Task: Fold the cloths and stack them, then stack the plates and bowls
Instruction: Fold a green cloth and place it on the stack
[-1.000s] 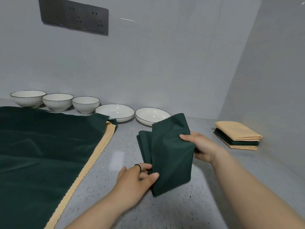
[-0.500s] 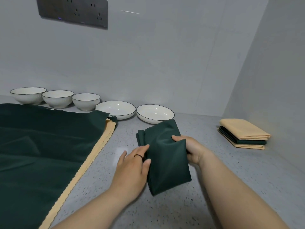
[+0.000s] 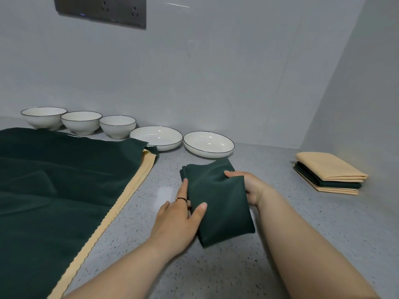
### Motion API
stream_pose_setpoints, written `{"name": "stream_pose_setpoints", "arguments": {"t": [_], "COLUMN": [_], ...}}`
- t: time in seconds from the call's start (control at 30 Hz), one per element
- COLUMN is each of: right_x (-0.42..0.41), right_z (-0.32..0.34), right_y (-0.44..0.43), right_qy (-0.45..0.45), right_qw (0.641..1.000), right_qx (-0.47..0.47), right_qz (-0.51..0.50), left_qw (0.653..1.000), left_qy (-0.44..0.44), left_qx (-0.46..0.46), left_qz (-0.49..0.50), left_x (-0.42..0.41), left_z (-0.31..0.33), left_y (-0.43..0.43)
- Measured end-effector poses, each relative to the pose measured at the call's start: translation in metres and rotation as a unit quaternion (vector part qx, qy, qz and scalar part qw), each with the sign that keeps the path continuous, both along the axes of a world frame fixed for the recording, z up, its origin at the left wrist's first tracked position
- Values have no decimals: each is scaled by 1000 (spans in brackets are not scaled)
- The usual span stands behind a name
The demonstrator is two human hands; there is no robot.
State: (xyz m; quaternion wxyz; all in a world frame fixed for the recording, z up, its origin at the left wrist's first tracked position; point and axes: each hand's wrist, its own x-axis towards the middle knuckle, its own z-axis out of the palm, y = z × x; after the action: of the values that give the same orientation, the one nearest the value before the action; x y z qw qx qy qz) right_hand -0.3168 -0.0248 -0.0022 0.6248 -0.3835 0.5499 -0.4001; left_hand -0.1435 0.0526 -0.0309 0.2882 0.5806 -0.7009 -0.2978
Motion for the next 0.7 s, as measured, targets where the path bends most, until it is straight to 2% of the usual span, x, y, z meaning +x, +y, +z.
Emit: {"name": "stream_pose_setpoints", "arguments": {"t": [0.07, 0.17, 0.3, 0.47, 0.53, 0.6, 0.7], "right_x": [3, -5, -28, -36, -36, -39, -47], "right_z": [3, 7, 7, 7, 9, 10, 2], "right_y": [2, 11, 30, 63, 76, 85, 95], "right_qy": [-15, -57, 15, 112, 158, 187, 180], "right_qw": [1000, 998, 988, 959, 949, 951, 960], "right_qx": [17, 25, 17, -64, -97, -130, -151], "right_qz": [-4, 31, 152, 253, 253, 210, 149], "left_qw": [996, 988, 975, 967, 964, 962, 961], "left_qy": [-81, -150, -213, -250, -261, -267, -271], "left_qx": [-16, -36, -35, -32, -34, -35, -35], "left_qz": [-14, -31, -46, -44, -39, -38, -38], "left_x": [-1, -2, -2, -5, -5, -5, -6], "left_z": [3, 3, 1, -1, -2, -2, -2], "left_y": [2, 3, 3, 4, 5, 6, 6]}}
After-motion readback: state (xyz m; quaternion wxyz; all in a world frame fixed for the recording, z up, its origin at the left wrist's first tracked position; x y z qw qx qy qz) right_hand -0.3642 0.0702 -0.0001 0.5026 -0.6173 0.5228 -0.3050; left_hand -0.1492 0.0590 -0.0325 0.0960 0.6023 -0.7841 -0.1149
